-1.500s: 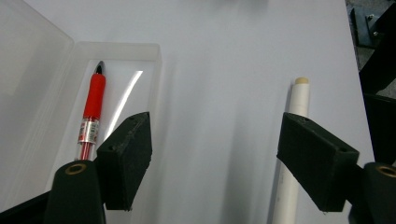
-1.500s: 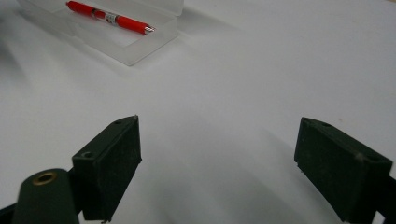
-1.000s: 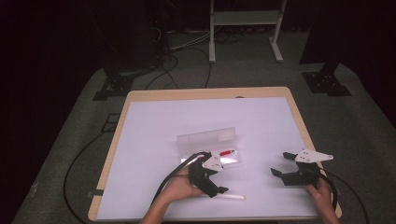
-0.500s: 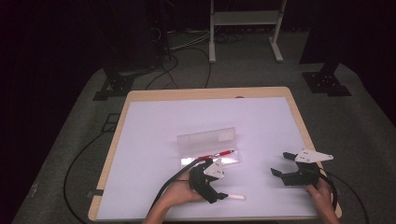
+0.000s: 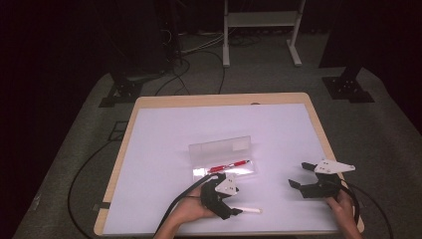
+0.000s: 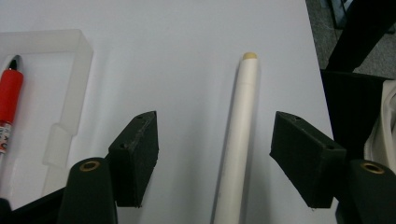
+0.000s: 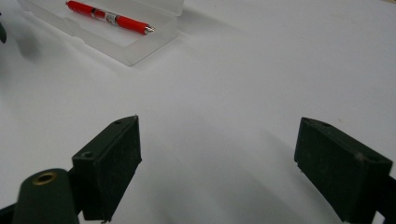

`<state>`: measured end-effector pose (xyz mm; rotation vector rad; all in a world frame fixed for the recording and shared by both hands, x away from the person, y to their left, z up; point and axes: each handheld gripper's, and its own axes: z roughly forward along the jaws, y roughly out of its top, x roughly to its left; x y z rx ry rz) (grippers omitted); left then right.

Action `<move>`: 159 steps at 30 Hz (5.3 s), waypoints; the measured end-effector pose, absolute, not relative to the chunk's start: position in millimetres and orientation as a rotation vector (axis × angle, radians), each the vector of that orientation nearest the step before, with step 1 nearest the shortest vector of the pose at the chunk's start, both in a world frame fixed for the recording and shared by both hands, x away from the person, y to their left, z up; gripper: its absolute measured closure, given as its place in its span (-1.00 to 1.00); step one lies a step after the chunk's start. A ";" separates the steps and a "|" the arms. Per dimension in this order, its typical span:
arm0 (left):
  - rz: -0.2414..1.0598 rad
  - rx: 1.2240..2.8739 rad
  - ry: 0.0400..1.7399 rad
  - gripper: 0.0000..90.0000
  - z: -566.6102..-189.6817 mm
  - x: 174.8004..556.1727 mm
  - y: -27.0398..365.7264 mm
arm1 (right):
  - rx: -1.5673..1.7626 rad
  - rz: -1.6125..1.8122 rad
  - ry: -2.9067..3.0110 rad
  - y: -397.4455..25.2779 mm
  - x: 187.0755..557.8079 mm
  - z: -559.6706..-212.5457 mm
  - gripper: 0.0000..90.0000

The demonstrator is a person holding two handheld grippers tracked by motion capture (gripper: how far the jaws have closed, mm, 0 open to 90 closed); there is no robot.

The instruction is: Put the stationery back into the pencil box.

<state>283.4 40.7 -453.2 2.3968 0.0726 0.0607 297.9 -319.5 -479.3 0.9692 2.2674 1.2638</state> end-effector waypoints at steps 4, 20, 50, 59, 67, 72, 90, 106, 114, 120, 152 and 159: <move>0.057 2.395 0.045 -0.09 -454.6 282.4 41.2 | 0.970 1.263 2.268 -319.4 297.9 -479.3 -0.69; -0.007 2.434 -0.025 0.45 -460.5 279.4 38.1 | 0.969 1.266 2.267 -319.6 297.8 -479.3 -0.69; 0.064 2.422 -0.018 0.75 -454.9 279.4 39.5 | 0.971 1.269 2.265 -320.0 298.1 -479.3 -0.69; 0.108 2.397 0.015 0.75 -445.9 285.0 45.9 | 0.969 1.268 2.265 -320.0 298.1 -479.3 -0.69; 0.148 2.368 0.042 0.75 -435.0 292.9 51.4 | 0.971 1.268 2.265 -319.8 297.9 -479.2 -0.69; 0.168 2.359 0.064 0.75 -430.7 297.9 53.8 | 0.970 1.268 2.266 -319.7 297.9 -479.3 -0.69; 0.200 2.331 0.107 0.75 -419.4 320.9 55.7 | 0.971 1.269 2.265 -319.7 297.6 -479.2 -0.69; 0.188 2.312 0.178 0.75 -419.2 343.6 59.7 | 0.971 1.272 2.264 -319.6 297.5 -479.2 -0.69; 0.179 2.310 0.193 0.75 -422.6 350.3 60.1 | 0.968 1.272 2.263 -319.7 297.5 -479.2 -0.69; 0.173 2.302 0.218 0.75 -424.0 357.4 62.6 | 0.970 1.272 2.264 -319.7 297.4 -479.2 -0.69; 0.163 2.377 0.271 0.75 -441.0 372.2 54.0 | 0.970 1.274 2.264 -320.0 297.3 -479.1 -0.69; 0.165 2.396 0.266 0.75 -442.1 373.7 51.8 | 0.970 1.276 2.264 -320.1 297.3 -479.1 -0.69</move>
